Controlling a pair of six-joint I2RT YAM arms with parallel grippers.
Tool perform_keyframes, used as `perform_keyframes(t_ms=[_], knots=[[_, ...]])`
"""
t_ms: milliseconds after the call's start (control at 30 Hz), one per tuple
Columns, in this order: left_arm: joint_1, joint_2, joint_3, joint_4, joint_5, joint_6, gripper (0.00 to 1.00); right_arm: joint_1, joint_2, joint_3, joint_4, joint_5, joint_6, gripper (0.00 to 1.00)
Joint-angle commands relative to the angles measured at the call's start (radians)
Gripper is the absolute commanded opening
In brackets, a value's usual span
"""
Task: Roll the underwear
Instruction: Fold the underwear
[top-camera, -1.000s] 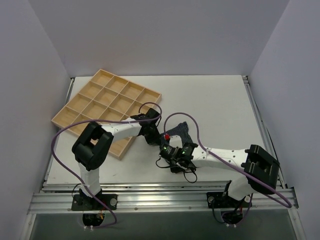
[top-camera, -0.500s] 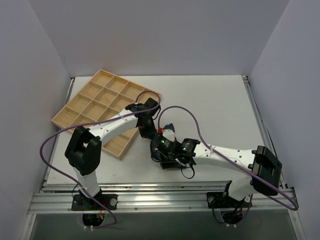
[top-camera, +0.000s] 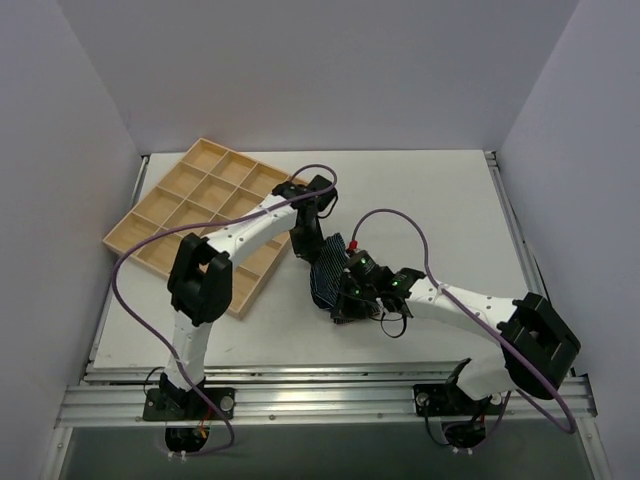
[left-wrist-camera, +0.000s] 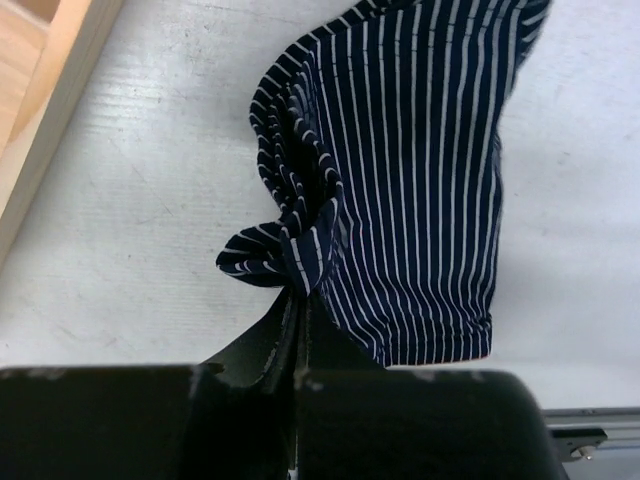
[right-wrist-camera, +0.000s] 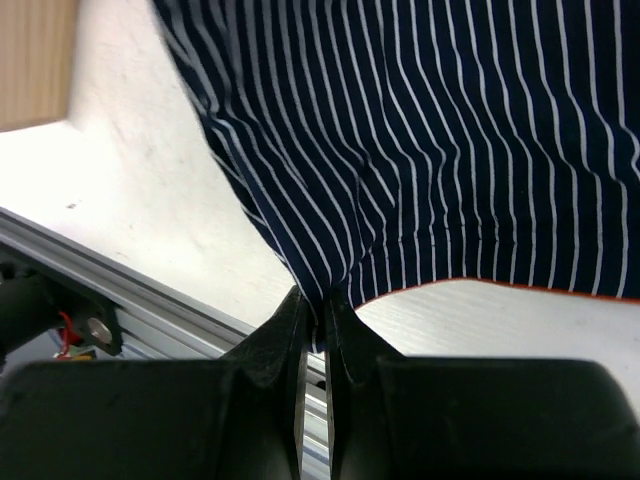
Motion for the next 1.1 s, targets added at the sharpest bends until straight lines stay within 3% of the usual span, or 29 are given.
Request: perform_keyframes(t_ms=[0, 200, 367, 467, 567, 767, 933, 1067], knots=[[0.006, 0.061, 0.111, -0.094, 0.019, 0.016, 0.02, -0.029, -0.001, 0.017, 0.051, -0.054, -0.028, 0.0], [0.012, 0.16, 0.231, -0.204, -0.009, 0.02, 0.02, -0.04, 0.029, 0.118, -0.073, -0.007, -0.074, 0.0], [0.035, 0.1, 0.124, -0.189, 0.027, 0.02, 0.02, 0.003, 0.006, 0.112, -0.097, -0.035, -0.095, 0.0], [0.09, 0.057, 0.134, -0.214, 0.037, 0.017, 0.02, -0.019, -0.023, 0.143, -0.15, -0.019, -0.132, 0.0], [0.136, 0.063, 0.238, -0.201, 0.083, 0.007, 0.02, -0.109, -0.015, 0.14, -0.079, -0.111, -0.135, 0.0], [0.121, 0.226, 0.44, -0.254, 0.093, -0.006, 0.02, -0.238, 0.023, 0.083, 0.119, -0.307, -0.077, 0.0], [0.101, 0.324, 0.496, -0.163, 0.152, -0.044, 0.02, -0.324, 0.124, 0.1, 0.186, -0.378, -0.094, 0.0], [0.086, 0.445, 0.706, -0.23, 0.166, -0.047, 0.02, -0.371, 0.206, 0.132, 0.224, -0.396, -0.069, 0.0]])
